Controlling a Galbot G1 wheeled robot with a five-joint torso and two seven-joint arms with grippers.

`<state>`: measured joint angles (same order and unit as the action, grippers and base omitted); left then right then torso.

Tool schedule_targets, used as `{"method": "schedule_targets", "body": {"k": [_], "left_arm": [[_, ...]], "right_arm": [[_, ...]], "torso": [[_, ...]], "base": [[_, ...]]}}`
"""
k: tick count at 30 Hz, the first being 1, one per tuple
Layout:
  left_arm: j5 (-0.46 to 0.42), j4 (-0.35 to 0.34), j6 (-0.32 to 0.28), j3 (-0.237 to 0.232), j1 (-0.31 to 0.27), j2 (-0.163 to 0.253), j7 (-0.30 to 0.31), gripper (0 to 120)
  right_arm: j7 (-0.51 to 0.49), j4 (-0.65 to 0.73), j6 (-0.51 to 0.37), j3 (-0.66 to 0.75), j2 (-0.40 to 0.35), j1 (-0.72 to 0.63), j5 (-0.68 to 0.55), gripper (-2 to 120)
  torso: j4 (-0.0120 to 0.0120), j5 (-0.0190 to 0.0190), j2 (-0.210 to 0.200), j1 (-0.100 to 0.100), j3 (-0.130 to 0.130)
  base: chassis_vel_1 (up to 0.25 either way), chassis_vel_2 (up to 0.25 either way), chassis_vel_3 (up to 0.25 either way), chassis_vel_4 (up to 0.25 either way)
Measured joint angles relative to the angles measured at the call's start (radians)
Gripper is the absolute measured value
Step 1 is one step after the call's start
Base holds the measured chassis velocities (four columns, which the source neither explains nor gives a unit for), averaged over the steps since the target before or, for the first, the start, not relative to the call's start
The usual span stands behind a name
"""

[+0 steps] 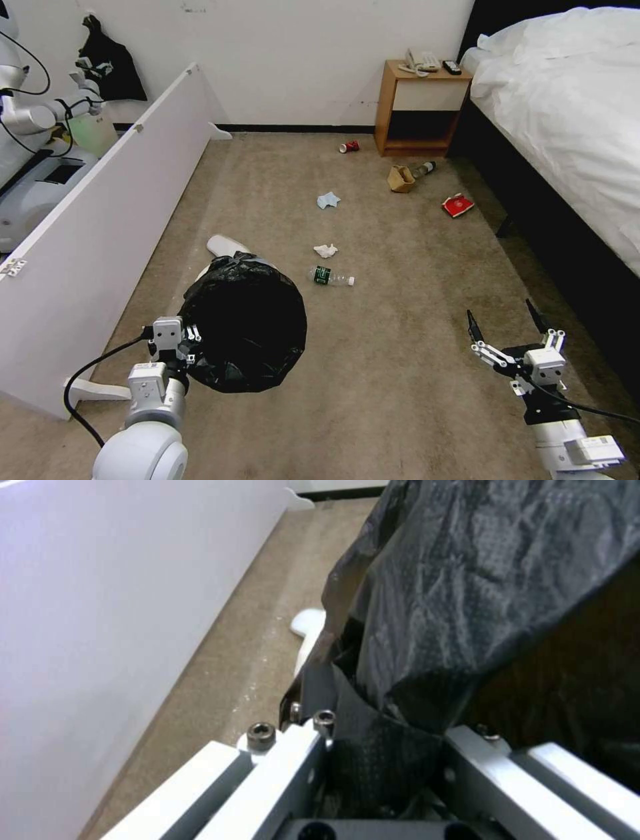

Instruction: Pick up the trash bin, then pick up the garbage from the floor and place it into the trash bin.

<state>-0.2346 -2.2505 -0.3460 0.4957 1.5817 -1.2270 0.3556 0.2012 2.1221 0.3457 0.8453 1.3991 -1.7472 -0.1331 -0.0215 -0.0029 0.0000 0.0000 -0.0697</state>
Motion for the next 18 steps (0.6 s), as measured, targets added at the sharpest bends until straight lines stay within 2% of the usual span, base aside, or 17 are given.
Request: {"method": "schedule_targets", "body": {"k": [18], "left_arm": [[-0.04,0.004,-0.011,0.001,-0.004,0.0,0.015,1]], "right_arm": [[0.019,0.002,0.002,0.005,0.008,-0.001,0.014,100]], "torso": [[0.0,0.0,0.0,0.0,0.0]], "base": [[0.0,0.0,0.0,0.0]]}}
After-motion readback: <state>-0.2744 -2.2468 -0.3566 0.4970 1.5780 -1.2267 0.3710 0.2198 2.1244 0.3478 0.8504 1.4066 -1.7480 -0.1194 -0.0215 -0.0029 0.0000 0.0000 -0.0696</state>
